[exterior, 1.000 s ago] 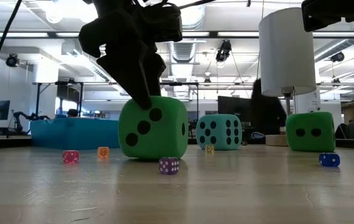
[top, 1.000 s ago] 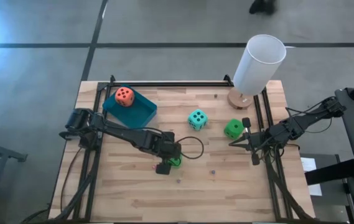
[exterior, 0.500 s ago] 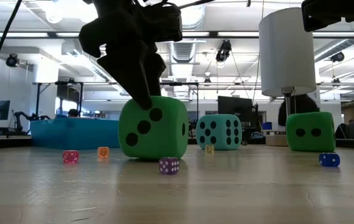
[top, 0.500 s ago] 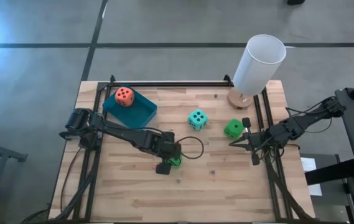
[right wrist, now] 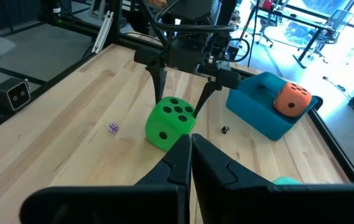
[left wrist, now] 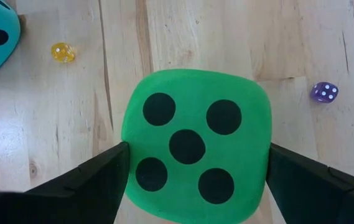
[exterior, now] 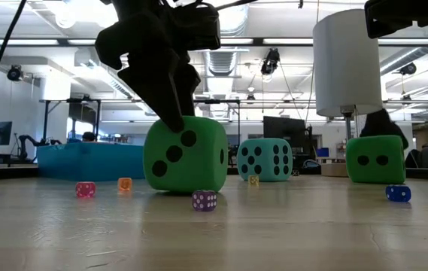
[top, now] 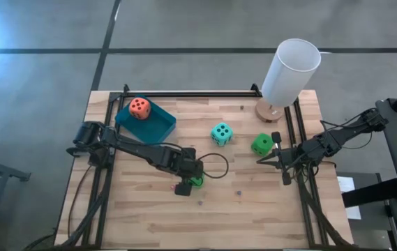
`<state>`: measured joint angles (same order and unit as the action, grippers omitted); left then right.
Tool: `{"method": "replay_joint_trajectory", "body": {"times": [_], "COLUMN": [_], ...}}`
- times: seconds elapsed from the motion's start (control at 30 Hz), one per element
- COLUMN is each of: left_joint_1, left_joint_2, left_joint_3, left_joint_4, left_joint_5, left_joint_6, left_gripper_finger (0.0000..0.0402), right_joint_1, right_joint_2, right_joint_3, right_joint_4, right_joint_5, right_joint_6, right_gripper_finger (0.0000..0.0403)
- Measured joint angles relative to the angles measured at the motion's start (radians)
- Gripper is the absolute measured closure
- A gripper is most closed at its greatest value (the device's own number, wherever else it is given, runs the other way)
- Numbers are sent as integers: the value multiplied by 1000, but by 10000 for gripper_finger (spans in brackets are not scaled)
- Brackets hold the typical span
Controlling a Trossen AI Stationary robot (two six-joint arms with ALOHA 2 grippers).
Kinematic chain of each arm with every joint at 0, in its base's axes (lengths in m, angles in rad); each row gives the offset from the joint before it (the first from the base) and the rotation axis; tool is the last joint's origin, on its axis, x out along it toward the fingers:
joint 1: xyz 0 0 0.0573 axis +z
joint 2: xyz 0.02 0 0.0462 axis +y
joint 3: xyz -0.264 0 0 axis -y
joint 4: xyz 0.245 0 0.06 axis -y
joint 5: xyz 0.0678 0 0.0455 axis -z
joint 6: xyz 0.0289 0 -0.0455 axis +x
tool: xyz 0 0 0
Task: Pick & Place Dice
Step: Put the big green dice on the left into the blue bin
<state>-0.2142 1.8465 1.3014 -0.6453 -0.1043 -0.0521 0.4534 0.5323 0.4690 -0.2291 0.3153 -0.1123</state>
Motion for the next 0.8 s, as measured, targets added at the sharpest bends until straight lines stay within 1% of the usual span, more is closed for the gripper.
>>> {"method": "replay_joint_trajectory", "body": {"times": [0.53, 0.8], "left_joint_1": [0, 0], "left_joint_2": [0, -11], "left_joint_3": [1, 7], "left_joint_4": [23, 12], "left_joint_5": [0, 0], "left_joint_6": [0, 0], "left_gripper_finger": [59, 69], "right_joint_1": [0, 0], "right_joint_2": [0, 0], "right_joint_3": [0, 0], "right_joint_4": [0, 0], "right_joint_5": [0, 0], "right_joint_6": [0, 0], "right_gripper_finger": [394, 394]}}
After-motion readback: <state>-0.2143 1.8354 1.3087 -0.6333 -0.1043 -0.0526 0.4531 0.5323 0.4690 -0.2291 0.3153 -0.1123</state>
